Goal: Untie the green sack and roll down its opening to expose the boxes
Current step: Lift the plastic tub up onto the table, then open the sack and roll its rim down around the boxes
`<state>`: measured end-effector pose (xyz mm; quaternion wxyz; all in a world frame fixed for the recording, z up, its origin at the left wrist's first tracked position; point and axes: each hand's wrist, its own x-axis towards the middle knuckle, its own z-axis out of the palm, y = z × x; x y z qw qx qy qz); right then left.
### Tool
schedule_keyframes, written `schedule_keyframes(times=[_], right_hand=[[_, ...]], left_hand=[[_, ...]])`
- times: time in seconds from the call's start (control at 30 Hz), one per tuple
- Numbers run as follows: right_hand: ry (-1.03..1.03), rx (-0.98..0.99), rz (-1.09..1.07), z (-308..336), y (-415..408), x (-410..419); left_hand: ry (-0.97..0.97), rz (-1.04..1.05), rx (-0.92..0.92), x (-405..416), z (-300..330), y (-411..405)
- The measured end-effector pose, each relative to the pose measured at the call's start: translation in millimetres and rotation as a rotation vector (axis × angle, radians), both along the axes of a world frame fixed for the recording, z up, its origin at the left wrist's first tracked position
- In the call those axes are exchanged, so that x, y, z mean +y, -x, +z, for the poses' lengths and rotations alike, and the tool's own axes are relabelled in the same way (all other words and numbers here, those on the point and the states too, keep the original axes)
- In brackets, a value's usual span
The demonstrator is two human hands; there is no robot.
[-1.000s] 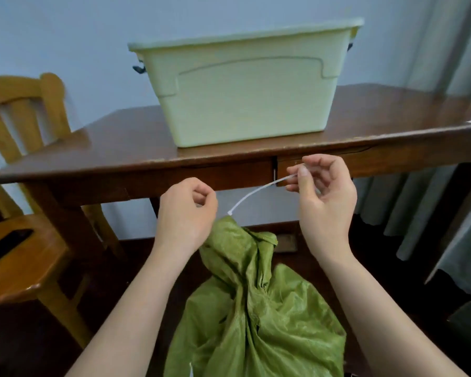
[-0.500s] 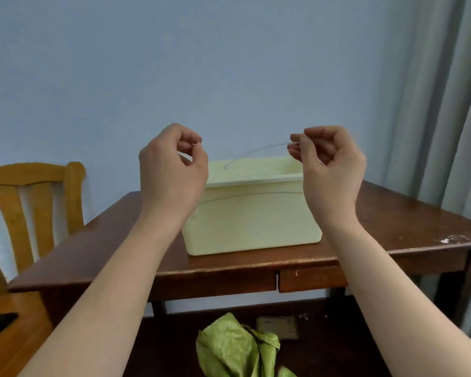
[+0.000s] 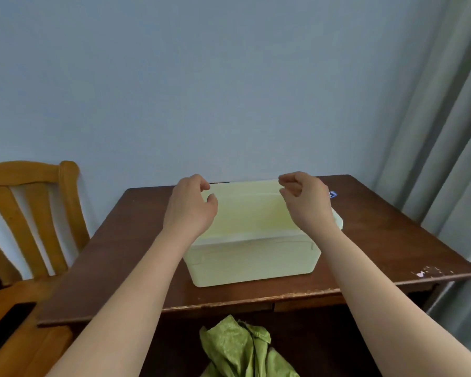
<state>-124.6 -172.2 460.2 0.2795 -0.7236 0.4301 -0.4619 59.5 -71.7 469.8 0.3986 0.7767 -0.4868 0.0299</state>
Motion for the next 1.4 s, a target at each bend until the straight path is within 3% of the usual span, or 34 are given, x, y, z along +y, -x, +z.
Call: schedule_keyframes(times=[0.13, 0.23, 0.33, 0.5, 0.6, 0.7, 0.8, 0.93, 1.03, 1.23, 1.3, 1.4], right_hand=[[-0.064, -0.036, 0.004, 21, -2, 9], [-0.276, -0.194, 0.058, 33, -1, 26], [-0.540, -0.230, 0.201, 35, 3, 48], [-1.157, -0.004, 0.582, 3, 20, 65], [-1.346, 0.144, 0.645, -42, 27, 67], [-1.387, 0.255, 0.491, -105, 31, 68], [-1.369, 0.341, 0.332, -179, 33, 63], [-1.303, 0.539, 0.327, -266, 33, 53], [-1.334, 0.555, 0.263, -307, 17, 45], [-1.423, 0.622, 0.295, -352, -21, 42], [-1.479, 0.542, 0.227, -355, -19, 47], [-1.500, 0.243, 0.082, -347, -3, 60]], left_hand=[[-0.028, -0.023, 0.071, 6, 19, 0], [-0.020, -0.047, 0.139, 15, 32, 8], [-0.068, -0.057, 0.228, 30, 37, 19], [-0.194, -0.184, 0.356, 52, 12, 30], [-0.268, -0.238, 0.346, 66, -27, 34], [-0.197, -0.285, 0.217, 84, -81, 38], [-0.204, -0.256, 0.208, 99, -141, 42], [-0.414, -0.110, 0.438, 104, -222, 50], [-0.588, -0.002, 0.704, 100, -261, 52], [-0.678, 0.070, 0.804, 94, -297, 49], [-0.682, 0.105, 0.849, 95, -299, 48], [-0.689, 0.176, 0.986, 93, -290, 48]])
